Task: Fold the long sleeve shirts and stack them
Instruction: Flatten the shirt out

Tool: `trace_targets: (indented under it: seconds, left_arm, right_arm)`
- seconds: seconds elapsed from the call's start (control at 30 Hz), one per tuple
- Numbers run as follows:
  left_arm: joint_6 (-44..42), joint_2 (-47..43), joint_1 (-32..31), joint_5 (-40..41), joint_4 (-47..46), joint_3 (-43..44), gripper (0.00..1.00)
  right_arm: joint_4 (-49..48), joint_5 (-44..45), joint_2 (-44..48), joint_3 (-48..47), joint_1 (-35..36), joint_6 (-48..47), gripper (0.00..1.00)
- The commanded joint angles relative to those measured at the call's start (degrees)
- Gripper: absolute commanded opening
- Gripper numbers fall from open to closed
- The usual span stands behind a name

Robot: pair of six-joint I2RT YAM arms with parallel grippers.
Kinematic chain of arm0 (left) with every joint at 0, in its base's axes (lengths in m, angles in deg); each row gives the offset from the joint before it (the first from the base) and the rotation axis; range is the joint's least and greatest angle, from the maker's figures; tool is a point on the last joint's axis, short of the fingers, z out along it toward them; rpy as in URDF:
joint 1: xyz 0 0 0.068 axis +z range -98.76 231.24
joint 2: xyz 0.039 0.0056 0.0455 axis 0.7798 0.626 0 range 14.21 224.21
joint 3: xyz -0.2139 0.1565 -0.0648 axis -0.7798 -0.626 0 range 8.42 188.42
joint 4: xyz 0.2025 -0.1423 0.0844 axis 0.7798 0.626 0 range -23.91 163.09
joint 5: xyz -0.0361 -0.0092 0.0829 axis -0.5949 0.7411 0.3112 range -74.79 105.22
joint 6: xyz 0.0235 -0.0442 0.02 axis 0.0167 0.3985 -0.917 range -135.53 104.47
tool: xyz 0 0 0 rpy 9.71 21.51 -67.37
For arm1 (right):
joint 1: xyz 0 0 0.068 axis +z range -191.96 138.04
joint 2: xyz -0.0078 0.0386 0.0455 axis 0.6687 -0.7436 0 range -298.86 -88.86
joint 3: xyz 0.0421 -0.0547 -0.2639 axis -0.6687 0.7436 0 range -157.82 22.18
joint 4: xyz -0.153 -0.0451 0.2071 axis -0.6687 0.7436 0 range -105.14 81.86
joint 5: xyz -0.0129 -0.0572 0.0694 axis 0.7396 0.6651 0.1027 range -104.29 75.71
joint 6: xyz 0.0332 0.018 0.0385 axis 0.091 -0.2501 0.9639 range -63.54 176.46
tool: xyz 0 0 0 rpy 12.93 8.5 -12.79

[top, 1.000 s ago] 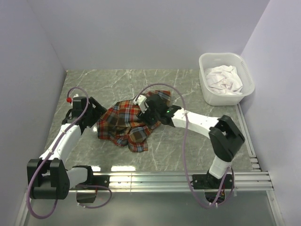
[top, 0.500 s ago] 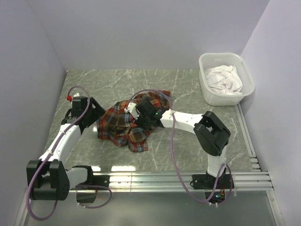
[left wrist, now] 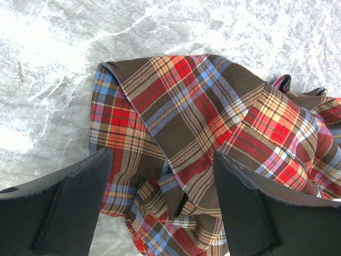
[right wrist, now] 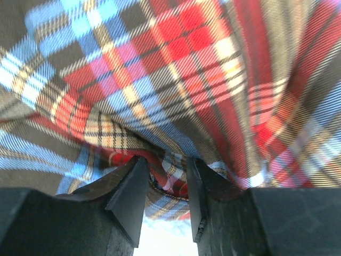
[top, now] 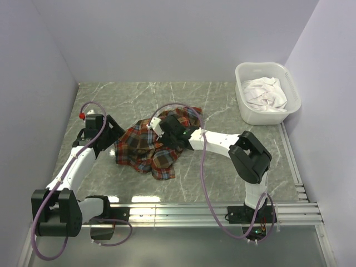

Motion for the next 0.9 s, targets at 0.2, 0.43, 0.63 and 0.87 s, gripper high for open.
trace_targets:
  seconds: [0.2,0.43,0.63,0.87]
  left_arm:
    - [-1.1,0.0,0.2,-0.4,-0.8,1.4,0.83]
    - [-1.0,0.4,0.2,-1.2,-0.7,1.3,0.83]
    - [-0.7,1.1,0.2,-1.9,-0.9,1.5,0.83]
    - [-0.5,1.3,0.2,-1.3,-0.6,1.3,0.83]
  right_arm:
    - [-3.3,-3.2,1.4,-5.2,0.0,3.7,0.40]
    - [-3.7,-4.3,-2.0,-3.6,0.3,4.8,0.40]
    - [-3.3,-3.2,-3.5,-3.4,0.1,4.7,0.40]
    - [0.2,0.2,-1.6,-6.2,0.2,3.3,0.00]
